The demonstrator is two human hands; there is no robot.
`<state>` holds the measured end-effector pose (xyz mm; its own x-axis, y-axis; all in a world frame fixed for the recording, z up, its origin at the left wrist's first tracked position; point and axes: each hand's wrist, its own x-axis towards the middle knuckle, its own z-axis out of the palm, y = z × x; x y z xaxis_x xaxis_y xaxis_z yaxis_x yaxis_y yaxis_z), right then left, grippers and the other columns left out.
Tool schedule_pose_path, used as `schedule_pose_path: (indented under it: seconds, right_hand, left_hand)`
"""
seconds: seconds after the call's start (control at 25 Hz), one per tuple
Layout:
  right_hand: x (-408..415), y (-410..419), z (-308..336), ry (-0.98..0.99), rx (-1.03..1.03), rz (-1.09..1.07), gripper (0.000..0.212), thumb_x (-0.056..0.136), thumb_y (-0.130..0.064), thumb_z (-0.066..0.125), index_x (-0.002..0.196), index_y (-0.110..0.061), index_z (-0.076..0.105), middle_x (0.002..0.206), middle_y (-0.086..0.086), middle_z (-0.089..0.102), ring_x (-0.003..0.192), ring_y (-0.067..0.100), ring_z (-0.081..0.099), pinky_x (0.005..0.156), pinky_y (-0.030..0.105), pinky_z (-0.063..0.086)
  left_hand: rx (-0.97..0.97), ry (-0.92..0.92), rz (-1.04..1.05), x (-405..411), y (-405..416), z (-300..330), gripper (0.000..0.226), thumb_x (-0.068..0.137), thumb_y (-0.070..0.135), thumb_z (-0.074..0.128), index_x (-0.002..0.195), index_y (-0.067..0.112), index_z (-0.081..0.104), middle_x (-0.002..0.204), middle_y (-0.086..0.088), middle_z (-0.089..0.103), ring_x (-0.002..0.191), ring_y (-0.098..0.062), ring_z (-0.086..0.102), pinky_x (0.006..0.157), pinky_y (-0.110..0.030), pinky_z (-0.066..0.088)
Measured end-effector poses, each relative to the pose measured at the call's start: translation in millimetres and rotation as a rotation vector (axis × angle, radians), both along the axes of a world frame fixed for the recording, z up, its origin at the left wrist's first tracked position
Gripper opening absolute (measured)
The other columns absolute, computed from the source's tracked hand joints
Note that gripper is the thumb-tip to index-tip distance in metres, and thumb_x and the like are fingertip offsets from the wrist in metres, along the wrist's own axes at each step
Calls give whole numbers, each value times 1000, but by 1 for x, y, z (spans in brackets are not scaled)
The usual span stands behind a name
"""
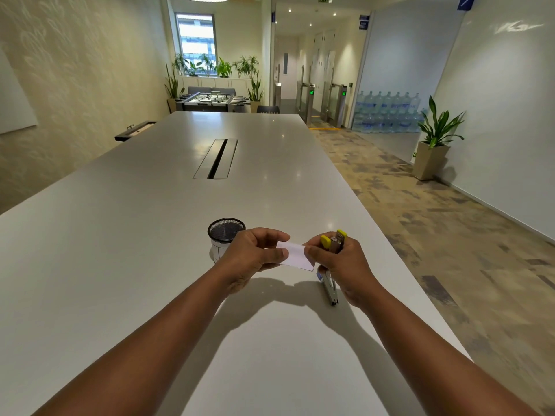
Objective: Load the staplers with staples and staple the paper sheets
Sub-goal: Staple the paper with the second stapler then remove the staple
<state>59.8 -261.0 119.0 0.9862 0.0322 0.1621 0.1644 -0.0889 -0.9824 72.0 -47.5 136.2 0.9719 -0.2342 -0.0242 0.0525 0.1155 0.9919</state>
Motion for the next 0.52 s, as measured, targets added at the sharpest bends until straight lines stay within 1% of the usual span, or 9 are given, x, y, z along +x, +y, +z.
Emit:
schedule_pose_path:
  seconds: [0.16,0.28,0.36,0.44,0.52]
  right_hand:
    - [0,0,1,-6,-28,-24,6,81,-15,76,81,-9,76,86,16,74,64,19,64,64,39,53]
    - [0,1,1,4,-46,-15,6,82,-14,75,81,-8,75,83,12,74,67,19,65,63,39,53]
    - [0,0,3,28,-44,9,6,81,-15,77,85,-10,75,81,6,74,70,19,65,63,38,52]
    - [0,-1,5,42,-56,30,7,83,-14,80,89,-16,77,81,1,75,73,17,67,65,34,53]
    - [0,-1,8,29,-87,71,11,84,-10,80,88,-20,78,82,-4,77,76,12,70,71,25,56]
  left_hand:
    - [9,-5,-3,0,0,0,29,77,-9,79,91,17,80,90,-12,55,78,-21,64,72,-26,58]
    - [20,-11,-1,1,0,-1,30,76,-8,79,90,18,80,92,-13,58,81,-22,64,73,-27,59]
    - [34,-20,-5,0,-1,-1,30,77,-9,79,91,18,80,95,-16,60,84,-24,63,73,-26,59]
    - [61,-36,-15,-1,-1,-1,30,77,-9,78,94,15,79,95,-20,63,82,-23,63,71,-25,58]
    - [124,-72,-32,-3,-2,0,30,77,-9,77,100,11,77,97,-23,69,79,-23,65,71,-25,57]
